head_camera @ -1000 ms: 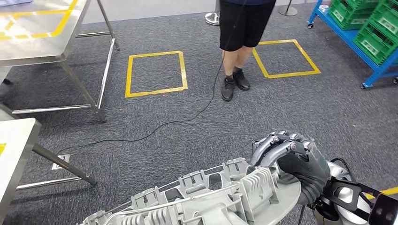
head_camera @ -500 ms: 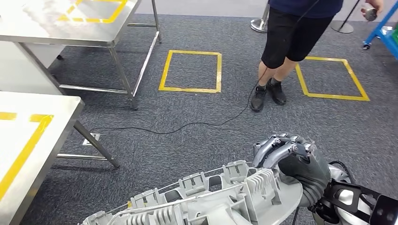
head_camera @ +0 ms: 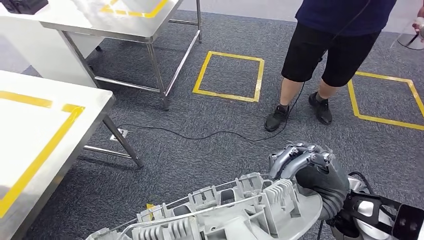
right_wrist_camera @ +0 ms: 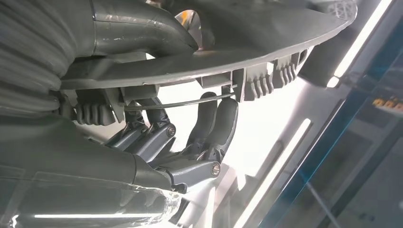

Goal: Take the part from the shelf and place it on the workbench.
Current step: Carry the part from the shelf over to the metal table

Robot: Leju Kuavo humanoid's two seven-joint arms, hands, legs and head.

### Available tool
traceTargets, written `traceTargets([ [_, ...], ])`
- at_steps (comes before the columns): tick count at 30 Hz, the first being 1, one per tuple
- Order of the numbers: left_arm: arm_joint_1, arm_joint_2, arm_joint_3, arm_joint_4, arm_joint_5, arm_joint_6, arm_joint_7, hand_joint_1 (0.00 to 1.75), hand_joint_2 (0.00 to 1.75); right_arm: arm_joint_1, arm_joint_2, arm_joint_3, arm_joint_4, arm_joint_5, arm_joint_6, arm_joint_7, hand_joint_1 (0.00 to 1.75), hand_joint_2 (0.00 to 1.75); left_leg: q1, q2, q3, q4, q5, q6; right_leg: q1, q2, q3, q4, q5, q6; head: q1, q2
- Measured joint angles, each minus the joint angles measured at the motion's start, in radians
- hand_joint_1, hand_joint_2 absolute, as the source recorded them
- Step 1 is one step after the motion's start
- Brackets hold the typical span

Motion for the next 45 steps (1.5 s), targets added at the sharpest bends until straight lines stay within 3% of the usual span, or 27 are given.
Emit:
traceTargets([
  [1,-0.003,0.001,0.002,-0.005,0.004,-0.005,0.003,0.00,0.00,0.001,0.002,-0.002,0.003,0.001,0.003,-0.005,1.75,1.75,-0.004,0.003,0.005,-0.013,-0.001,0.005,0.001,-0.010,0.002,-0.001,-0.002,0.005,0.000,0.000],
  [3,-0.005,0.002,0.006,-0.014,0.010,-0.016,0.004,0.00,0.00,0.003,0.005,-0.006,0.008,0.006,0.010,-0.012,1.75,1.75,-0.004,-0.020,0.009,-0.021,0.004,0.015,-0.001,-0.024,0.006,-0.003,-0.006,0.015,-0.001,0.000],
  [4,-0.006,0.002,0.008,-0.018,0.014,-0.018,0.004,0.00,0.00,0.003,0.006,-0.008,0.010,0.008,0.012,-0.015,1.75,1.75,-0.001,-0.033,0.017,-0.030,0.008,0.020,-0.003,-0.012,0.006,0.003,-0.011,0.018,0.001,0.000],
  [6,-0.012,0.002,0.010,-0.023,0.020,-0.024,0.001,0.00,0.00,0.004,0.006,-0.016,0.014,0.012,0.014,-0.018,1.75,1.75,0.006,-0.056,0.034,-0.047,0.018,0.030,-0.007,0.043,-0.020,0.066,-0.041,0.018,0.006,0.000],
  [8,-0.023,0.002,0.010,-0.025,0.023,-0.038,-0.001,0.00,0.00,0.008,0.005,-0.025,0.018,0.012,0.014,-0.019,1.75,1.75,0.006,-0.084,0.036,-0.048,0.020,0.033,-0.011,0.089,-0.088,0.198,-0.089,0.015,0.010,0.000],
  [10,-0.029,0.002,0.008,-0.026,0.023,-0.050,-0.003,0.00,0.00,0.015,0.004,-0.029,0.019,0.012,0.014,-0.017,1.75,1.75,0.006,-0.117,0.037,-0.048,0.019,0.033,-0.013,0.099,-0.141,0.279,-0.103,0.022,0.012,0.000],
  [11,-0.029,0.002,0.007,-0.026,0.023,-0.054,-0.003,0.00,0.00,0.017,0.003,-0.030,0.020,0.012,0.014,-0.016,1.75,1.75,0.007,-0.133,0.038,-0.047,0.019,0.033,-0.015,0.101,-0.141,0.263,-0.086,0.030,0.012,0.000],
  [13,-0.029,0.001,0.006,-0.026,0.024,-0.056,-0.004,0.00,0.00,0.018,0.003,-0.032,0.020,0.010,0.013,-0.015,1.75,1.75,0.008,-0.164,0.039,-0.043,0.015,0.027,-0.022,0.127,-0.092,0.130,-0.020,0.049,0.012,0.000],
  [14,-0.029,0.001,0.006,-0.026,0.026,-0.054,-0.004,0.00,0.00,0.018,0.003,-0.031,0.020,0.009,0.013,-0.015,1.75,1.75,0.008,-0.179,0.038,-0.039,0.012,0.022,-0.024,0.146,-0.062,0.064,0.009,0.051,0.013,0.000],
  [16,-0.029,0.002,0.006,-0.027,0.031,-0.050,-0.001,0.00,0.00,0.018,0.003,-0.031,0.020,0.006,0.014,-0.013,1.75,1.75,0.007,-0.202,0.032,-0.034,0.008,0.011,-0.024,0.170,-0.032,-0.002,0.035,0.041,0.013,0.000],
  [18,-0.027,0.002,0.008,-0.028,0.037,-0.049,0.005,0.00,0.00,0.016,0.003,-0.029,0.020,0.001,0.014,-0.010,1.75,1.75,0.010,-0.220,0.027,-0.033,0.008,0.001,-0.020,0.151,-0.030,-0.002,0.036,0.023,0.012,0.000],
  [19,-0.026,0.002,0.009,-0.030,0.039,-0.050,0.008,0.00,0.00,0.014,0.003,-0.028,0.020,0.000,0.014,-0.009,1.75,1.75,0.011,-0.215,0.023,-0.028,0.003,-0.003,-0.020,0.141,-0.028,-0.003,0.036,0.018,0.012,0.000],
  [21,-0.027,0.002,0.011,-0.035,0.042,-0.052,0.011,0.00,0.00,0.012,0.003,-0.027,0.020,-0.001,0.012,-0.009,1.75,1.75,0.010,-0.157,-0.002,0.029,-0.032,-0.012,-0.021,0.118,-0.022,-0.006,0.034,0.003,0.005,0.000],
  [23,-0.031,0.003,0.010,-0.038,0.044,-0.054,0.013,0.00,0.00,0.014,0.003,-0.027,0.020,-0.002,0.010,-0.008,1.75,1.75,0.010,-0.086,-0.066,0.159,-0.093,-0.018,-0.015,0.093,-0.019,-0.006,0.029,-0.007,-0.003,0.000],
  [25,-0.033,0.003,0.009,-0.039,0.045,-0.054,0.016,0.00,0.00,0.017,0.003,-0.026,0.020,-0.002,0.010,-0.008,1.75,1.75,0.012,-0.066,-0.122,0.263,-0.126,-0.020,-0.009,0.067,-0.019,-0.006,0.026,-0.010,-0.003,0.000],
  [27,-0.033,0.002,0.010,-0.039,0.047,-0.052,0.017,0.00,0.00,0.019,0.005,-0.025,0.020,-0.001,0.010,-0.008,1.75,1.75,0.010,-0.059,-0.103,0.222,-0.089,-0.015,-0.004,0.040,-0.015,-0.006,0.021,-0.012,-0.003,0.000],
  [29,-0.033,0.004,0.010,-0.041,0.050,-0.050,0.013,0.00,0.00,0.018,0.007,-0.025,0.019,0.000,0.010,-0.007,1.75,1.75,0.000,-0.019,-0.027,0.079,-0.029,0.004,0.004,0.016,-0.008,-0.006,0.016,-0.011,-0.002,0.000],
  [31,-0.035,0.005,0.009,-0.044,0.053,-0.049,0.007,0.00,0.00,0.018,0.010,-0.025,0.019,0.000,0.010,-0.003,1.75,1.75,-0.013,0.017,0.018,-0.008,-0.007,0.022,0.010,-0.006,-0.002,-0.006,0.010,-0.007,0.000,0.000],
  [32,-0.036,0.005,0.008,-0.045,0.054,-0.049,0.003,0.00,0.00,0.018,0.012,-0.024,0.019,0.000,0.011,0.000,1.75,1.75,-0.017,0.018,0.021,-0.017,-0.009,0.026,0.011,-0.017,-0.001,-0.007,0.008,-0.003,0.000,0.000],
  [34,-0.034,0.005,0.008,-0.045,0.054,-0.048,-0.001,0.00,0.00,0.016,0.016,-0.023,0.018,0.000,0.012,0.009,1.75,1.75,-0.015,-0.009,0.025,-0.029,-0.001,0.032,0.009,-0.030,0.002,-0.007,0.004,0.004,0.000,0.000],
  [36,-0.032,0.003,0.008,-0.045,0.052,-0.048,-0.002,0.00,0.00,0.014,0.018,-0.023,0.015,-0.001,0.015,0.018,1.75,1.75,-0.006,-0.035,0.038,-0.046,0.011,0.039,0.006,0.015,-0.013,0.033,-0.018,0.008,0.002,0.000],
  [38,-0.034,0.001,0.006,-0.044,0.050,-0.049,-0.002,0.00,0.00,0.017,0.019,-0.023,0.013,-0.003,0.016,0.025,1.75,1.75,0.001,-0.063,0.044,-0.052,0.017,0.042,-0.001,0.078,-0.068,0.148,-0.066,0.007,0.006,0.000],
  [40,-0.034,-0.001,0.005,-0.044,0.046,-0.050,-0.001,0.00,0.00,0.024,0.020,-0.023,0.013,-0.004,0.016,0.032,1.75,1.75,0.003,-0.096,0.044,-0.051,0.017,0.042,-0.007,0.096,-0.127,0.260,-0.098,0.012,0.007,0.000],
  [41,-0.033,-0.002,0.005,-0.043,0.044,-0.051,-0.001,0.00,0.00,0.026,0.021,-0.023,0.012,-0.004,0.016,0.035,1.75,1.75,0.004,-0.113,0.045,-0.050,0.016,0.040,-0.011,0.098,-0.136,0.269,-0.093,0.021,0.007,0.000],
  [42,-0.033,-0.002,0.005,-0.043,0.043,-0.052,-0.001,0.00,0.00,0.028,0.021,-0.023,0.011,-0.003,0.016,0.038,1.75,1.75,0.006,-0.130,0.046,-0.048,0.015,0.038,-0.016,0.101,-0.127,0.239,-0.072,0.032,0.007,0.000],
  [44,-0.031,-0.002,0.005,-0.043,0.041,-0.055,-0.001,0.00,0.00,0.030,0.022,-0.024,0.008,-0.003,0.016,0.040,1.75,1.75,0.011,-0.162,0.046,-0.040,0.009,0.027,-0.026,0.128,-0.071,0.105,-0.011,0.053,0.008,0.000],
  [45,-0.031,-0.002,0.005,-0.043,0.040,-0.056,-0.002,0.00,0.00,0.031,0.023,-0.024,0.006,-0.003,0.017,0.040,1.75,1.75,0.012,-0.175,0.042,-0.033,0.005,0.020,-0.029,0.145,-0.046,0.049,0.011,0.054,0.009,0.000],
])
